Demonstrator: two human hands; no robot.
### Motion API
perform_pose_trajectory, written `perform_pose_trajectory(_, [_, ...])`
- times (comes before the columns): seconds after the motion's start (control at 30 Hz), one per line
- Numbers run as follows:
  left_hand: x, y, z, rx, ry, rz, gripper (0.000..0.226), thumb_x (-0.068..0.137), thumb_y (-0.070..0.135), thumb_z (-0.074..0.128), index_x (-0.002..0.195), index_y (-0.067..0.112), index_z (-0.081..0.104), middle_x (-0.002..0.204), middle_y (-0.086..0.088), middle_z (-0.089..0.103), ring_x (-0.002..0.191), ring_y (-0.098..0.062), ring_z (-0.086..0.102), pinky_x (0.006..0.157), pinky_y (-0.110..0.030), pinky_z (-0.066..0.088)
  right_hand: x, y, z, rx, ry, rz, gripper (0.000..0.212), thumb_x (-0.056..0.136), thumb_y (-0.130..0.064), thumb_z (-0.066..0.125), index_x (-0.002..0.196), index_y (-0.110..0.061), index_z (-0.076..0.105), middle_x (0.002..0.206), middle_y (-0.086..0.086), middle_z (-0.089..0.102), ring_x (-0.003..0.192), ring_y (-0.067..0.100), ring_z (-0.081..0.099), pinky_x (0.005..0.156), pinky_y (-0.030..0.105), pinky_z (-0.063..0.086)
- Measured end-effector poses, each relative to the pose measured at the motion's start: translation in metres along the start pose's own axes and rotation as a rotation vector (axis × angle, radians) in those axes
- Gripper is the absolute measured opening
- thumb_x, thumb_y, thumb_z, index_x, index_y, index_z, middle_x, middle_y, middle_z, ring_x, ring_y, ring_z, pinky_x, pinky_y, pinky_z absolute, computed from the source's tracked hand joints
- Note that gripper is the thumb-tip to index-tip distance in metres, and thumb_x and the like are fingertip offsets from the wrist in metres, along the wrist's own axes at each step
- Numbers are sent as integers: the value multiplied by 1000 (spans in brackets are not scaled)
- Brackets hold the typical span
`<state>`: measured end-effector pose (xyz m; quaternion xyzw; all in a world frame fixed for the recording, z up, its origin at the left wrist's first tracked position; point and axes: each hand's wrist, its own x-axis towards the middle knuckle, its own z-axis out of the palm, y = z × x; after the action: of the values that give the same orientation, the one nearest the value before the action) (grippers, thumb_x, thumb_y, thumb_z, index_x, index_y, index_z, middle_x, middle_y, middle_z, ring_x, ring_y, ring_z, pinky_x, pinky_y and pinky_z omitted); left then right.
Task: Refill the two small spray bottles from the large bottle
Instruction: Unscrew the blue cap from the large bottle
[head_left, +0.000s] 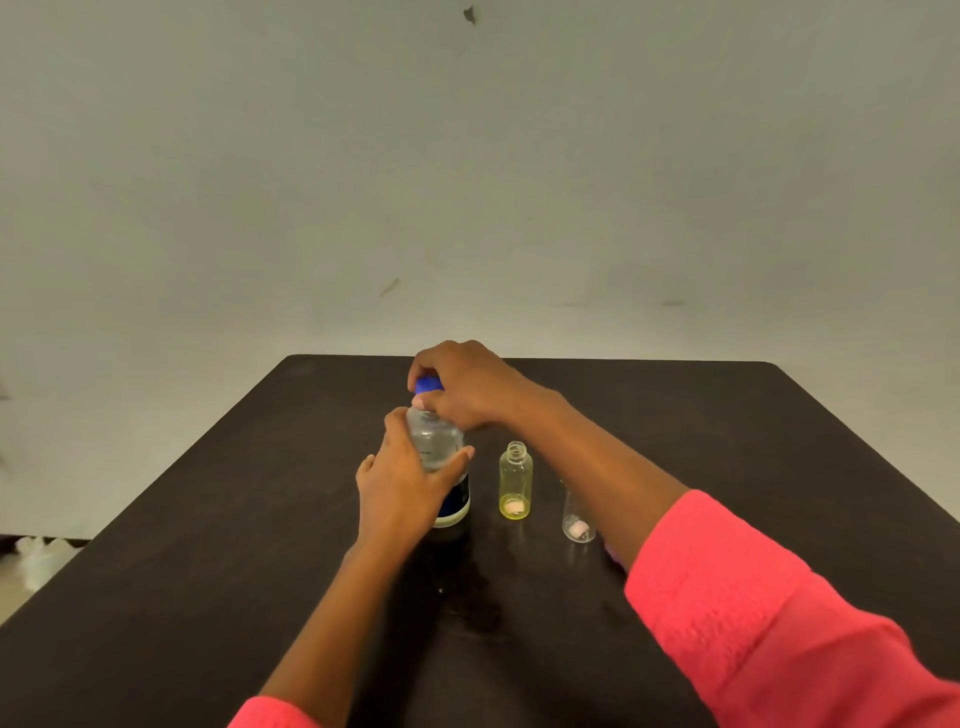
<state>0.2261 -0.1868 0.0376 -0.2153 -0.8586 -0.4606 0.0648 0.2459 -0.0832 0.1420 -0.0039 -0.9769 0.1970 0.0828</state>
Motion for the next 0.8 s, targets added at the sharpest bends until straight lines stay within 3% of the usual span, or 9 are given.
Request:
perform_pose_trajectory(0.13, [-4,-1,-1,17,3,1,66,77,52,67,125,25,30,106,12,51,106,-21,58,101,-55,38,-3,-2,-13,26,-178,-79,30,88,-7,57,116,-17,61,117,1,57,98,16,53,68,18,41])
perform_pose_trajectory(0.23, [-4,-2,-1,15,3,-2,65,77,54,66,123,31,27,113,7,58,107,-22,59,101,-56,38,-3,-5,-9,-50,-134,-56,34,93,-38,55,119,-16,56,112,0,56,95,16,53,76,23,40])
perform_pose_trajectory(0.3, [-3,-2,0,3,3,-8,66,76,54,66,125,31,27,118,3,60,108,-22,60,101,-57,39,-1,-4,-3,-197,-26,-42,36,93,-48,52,106,-14,57,105,3,60,89,18,54,74,27,40])
perform_pose_trajectory(0.37, [-3,-2,1,-1,4,-21,69,76,54,66,127,28,28,122,1,59,110,-23,59,102,-57,38,1,-4,1,-268,19,-47,30,94,-42,53,100,-14,57,103,5,62,87,20,55,71,28,40])
perform_pose_trajectory(0.43, [-3,-3,1,-2,11,-15,69,76,53,67,128,27,28,122,1,59,110,-23,58,102,-56,37,3,-6,-3,-243,-61,-76,18,94,-26,57,106,-14,60,110,5,62,91,19,56,70,25,39])
perform_pose_trajectory(0.5, [-3,-4,0,-6,20,-5,68,76,53,67,126,27,29,120,1,59,110,-22,58,102,-56,37,1,-8,-10,-189,-156,-110,25,90,-12,59,114,-15,59,114,2,58,96,17,53,69,21,39])
perform_pose_trajectory(0.57, [-3,-4,1,1,22,0,67,76,53,67,125,26,29,119,1,59,109,-23,58,101,-56,38,0,-10,-14,-118,-178,-110,30,90,-17,59,120,-16,56,113,1,55,98,17,52,75,23,42])
perform_pose_trajectory(0.67, [-2,-5,1,12,22,3,68,76,55,65,125,27,28,123,0,59,111,-24,58,101,-57,38,1,-7,-10,-164,-68,-47,34,93,-43,54,109,-14,58,107,3,60,91,19,55,73,27,41])
perform_pose_trajectory(0.8, [-2,-6,2,8,27,14,70,76,55,66,128,25,29,123,1,58,112,-22,58,102,-56,37,4,-4,-11,-166,-107,-83,19,92,-23,58,108,-14,59,112,5,60,95,20,55,69,24,38])
